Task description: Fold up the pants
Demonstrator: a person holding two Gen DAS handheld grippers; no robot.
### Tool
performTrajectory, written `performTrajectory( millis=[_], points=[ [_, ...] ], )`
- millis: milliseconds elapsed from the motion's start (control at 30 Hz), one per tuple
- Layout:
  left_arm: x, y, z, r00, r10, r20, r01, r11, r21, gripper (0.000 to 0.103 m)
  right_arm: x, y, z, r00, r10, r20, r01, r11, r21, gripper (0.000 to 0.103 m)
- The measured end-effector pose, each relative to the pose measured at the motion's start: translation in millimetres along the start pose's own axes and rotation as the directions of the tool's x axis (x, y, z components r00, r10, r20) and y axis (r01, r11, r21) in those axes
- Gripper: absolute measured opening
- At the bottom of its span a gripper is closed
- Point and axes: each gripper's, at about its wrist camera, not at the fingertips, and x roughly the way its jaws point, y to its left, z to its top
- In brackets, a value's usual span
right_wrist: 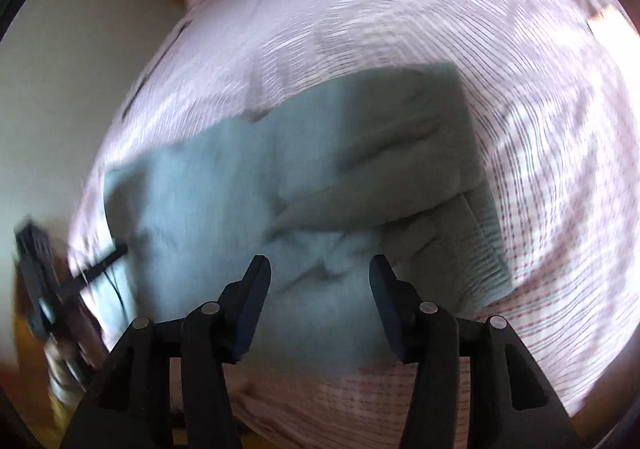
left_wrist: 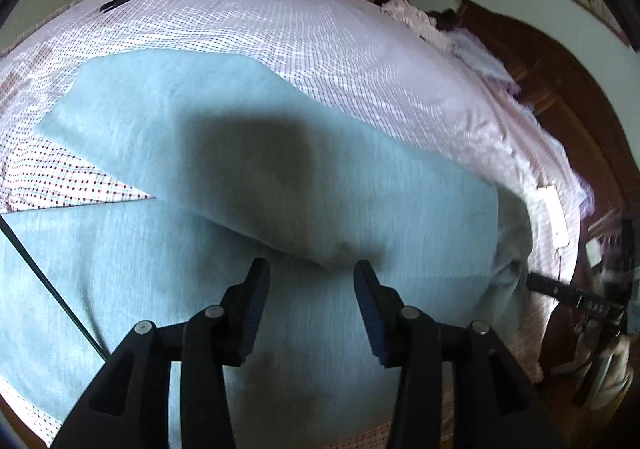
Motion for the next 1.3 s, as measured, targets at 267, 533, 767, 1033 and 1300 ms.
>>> performTrajectory(
  millis=[267,533,767,1033,1300],
  points=[
    [3.6,13.7,13.4,1.0,-0.003,0.011,0.004,0.997,-0.077,0.046,15.5,-12.6,16.7,0.997,0.059,0.049,-0.067,0.98,0.188,0.045],
    [16.5,15.1,18.7,1.0,0.019,0.012,-0.017,0.994,-0.104,0.046,41.8,-43.0,9.2,0.991,0.126,0.047,-0.134,0.958,0.253,0.045],
    [23.2,10.2,20.3,1.0,0.005,0.017,-0.003,0.996,-0.086,0.015,41.4,-52.4,9.3,0.984,0.174,0.035,-0.177,0.939,0.296,0.043],
    [-5.0,-4.2,15.0,0.997,-0.027,0.077,0.031,0.998,-0.057,0.003,13.9,-43.6,18.3,0.984,0.149,0.102,-0.171,0.948,0.268,0.002],
    [-52.6,-22.5,1.3,0.991,-0.052,0.125,0.055,0.998,-0.014,0.003,-24.9,-37.0,14.2,0.969,0.178,0.169,-0.21,0.958,0.196,0.0]
  ],
)
